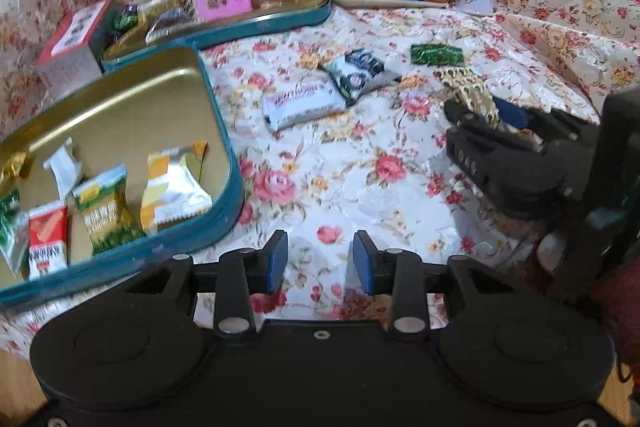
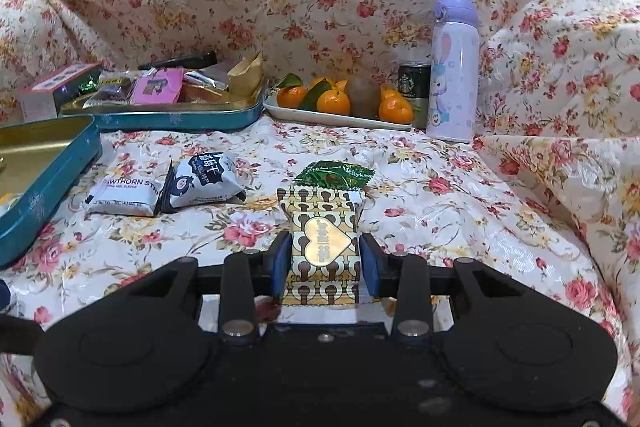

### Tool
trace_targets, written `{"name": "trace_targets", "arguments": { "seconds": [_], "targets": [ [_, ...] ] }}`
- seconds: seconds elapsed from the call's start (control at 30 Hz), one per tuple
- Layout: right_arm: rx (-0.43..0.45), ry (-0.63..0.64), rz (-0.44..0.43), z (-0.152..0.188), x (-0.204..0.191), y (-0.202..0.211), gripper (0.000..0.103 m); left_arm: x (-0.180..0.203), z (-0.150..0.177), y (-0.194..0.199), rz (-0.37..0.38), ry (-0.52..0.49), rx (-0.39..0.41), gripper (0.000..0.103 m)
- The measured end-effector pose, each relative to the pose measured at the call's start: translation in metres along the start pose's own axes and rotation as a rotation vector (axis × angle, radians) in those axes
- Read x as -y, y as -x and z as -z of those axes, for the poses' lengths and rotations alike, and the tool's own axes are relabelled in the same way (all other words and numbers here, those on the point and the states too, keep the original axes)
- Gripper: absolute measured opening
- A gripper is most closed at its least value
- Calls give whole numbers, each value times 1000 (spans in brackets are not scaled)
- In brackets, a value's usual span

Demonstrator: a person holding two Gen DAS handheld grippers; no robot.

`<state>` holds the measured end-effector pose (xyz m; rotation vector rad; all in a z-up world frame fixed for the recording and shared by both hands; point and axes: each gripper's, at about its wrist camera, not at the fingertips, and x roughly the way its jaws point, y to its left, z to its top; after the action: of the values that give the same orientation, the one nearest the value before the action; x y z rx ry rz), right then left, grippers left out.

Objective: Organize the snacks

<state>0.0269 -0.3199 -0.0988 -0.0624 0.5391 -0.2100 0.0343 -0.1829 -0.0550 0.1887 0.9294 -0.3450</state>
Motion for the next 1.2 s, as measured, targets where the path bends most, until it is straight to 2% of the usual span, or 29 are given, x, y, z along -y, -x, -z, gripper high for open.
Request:
{"name": "trace_targets", "arguments": {
  "seconds": [0.23, 0.33, 0.47, 0.6, 0.97, 1.03, 1.2],
  "targets": [
    [-11, 6, 4, -1, -2, -1, 38, 3, -29, 4, -18, -113, 61, 44],
    [-71, 7, -11, -11, -1, -6, 38, 2, -43, 0, -20, -174, 65, 44],
    [-153, 7, -51, -24, 4, -14, 38, 4, -54, -12, -58, -279, 75, 44],
    [-180, 19, -71, -30, 6, -18, 38, 6, -61, -22, -45, -361, 67, 45],
    [-197, -5, -84, -32, 9, -20, 39, -6, -82, -33, 53, -406, 70, 45],
    [-201, -9, -88, -32, 10, -21, 39, -7, -82, -33, 74, -430, 65, 48],
    [-202, -12, -89, -32, 10, -20, 39, -8, -84, -47, 65, -449, 27, 49]
  ]
}}
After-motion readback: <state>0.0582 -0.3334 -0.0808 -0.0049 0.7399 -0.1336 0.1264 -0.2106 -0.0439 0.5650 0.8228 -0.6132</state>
